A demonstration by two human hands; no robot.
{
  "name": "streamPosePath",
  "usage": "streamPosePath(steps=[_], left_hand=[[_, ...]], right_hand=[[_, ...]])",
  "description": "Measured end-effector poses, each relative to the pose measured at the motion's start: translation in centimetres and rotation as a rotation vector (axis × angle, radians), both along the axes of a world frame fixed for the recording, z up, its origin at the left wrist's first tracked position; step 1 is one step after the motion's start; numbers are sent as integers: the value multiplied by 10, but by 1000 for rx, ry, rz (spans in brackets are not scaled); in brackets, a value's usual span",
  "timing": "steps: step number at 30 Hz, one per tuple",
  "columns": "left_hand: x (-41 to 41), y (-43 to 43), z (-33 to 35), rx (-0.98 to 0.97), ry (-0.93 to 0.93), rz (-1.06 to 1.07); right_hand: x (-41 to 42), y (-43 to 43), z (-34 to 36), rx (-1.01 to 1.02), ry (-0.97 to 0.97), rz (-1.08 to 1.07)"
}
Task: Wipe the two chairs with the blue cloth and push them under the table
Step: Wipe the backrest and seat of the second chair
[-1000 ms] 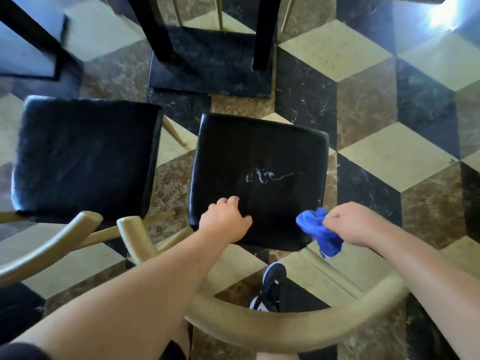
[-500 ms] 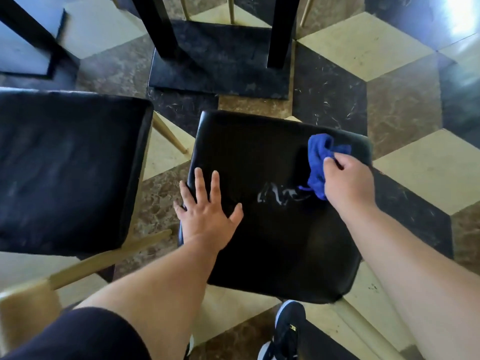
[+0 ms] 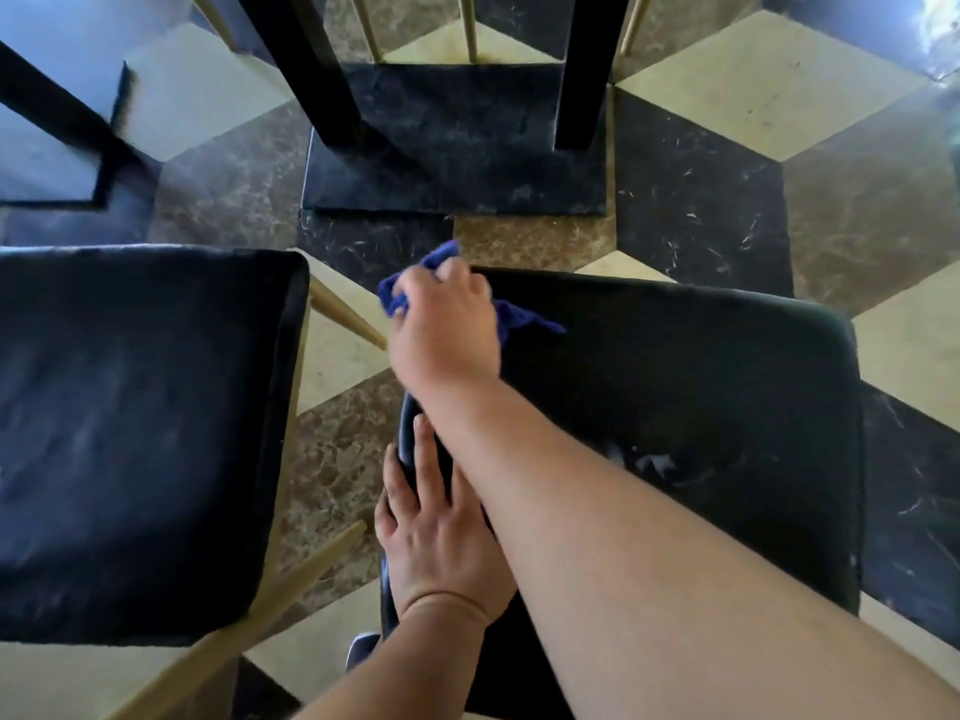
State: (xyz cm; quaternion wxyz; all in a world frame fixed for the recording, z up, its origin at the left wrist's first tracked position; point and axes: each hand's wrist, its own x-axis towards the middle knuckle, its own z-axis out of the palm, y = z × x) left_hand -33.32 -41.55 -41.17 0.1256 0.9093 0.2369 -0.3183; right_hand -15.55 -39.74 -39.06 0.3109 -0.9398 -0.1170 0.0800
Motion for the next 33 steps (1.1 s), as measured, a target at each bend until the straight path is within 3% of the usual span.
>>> streamPosePath(steps=[3, 6, 14, 17, 20, 25, 28, 33], left_hand=[[3, 1, 3, -18, -23, 26], [0, -7, 4, 12, -127, 9], [-4, -11, -5, 66, -224, 6], [-5, -10, -8, 63, -246, 3], [-7, -10, -9, 63, -263, 0], [-5, -9, -4, 36, -224, 3], [-1, -8, 2, -38, -217, 107], [-6, -5, -4, 34, -163, 28]], right_hand=[[-1, -4, -4, -18, -12, 188], [2, -48, -5, -22, -36, 144], [14, -267, 0, -277, 4, -325], [14, -276, -1, -258, 47, -517], [9, -224, -2, -195, 72, -642], [-26, -107, 1, -24, 44, -351], [-51, -49, 3, 72, 77, -120], [-62, -57, -4, 112, 90, 120]])
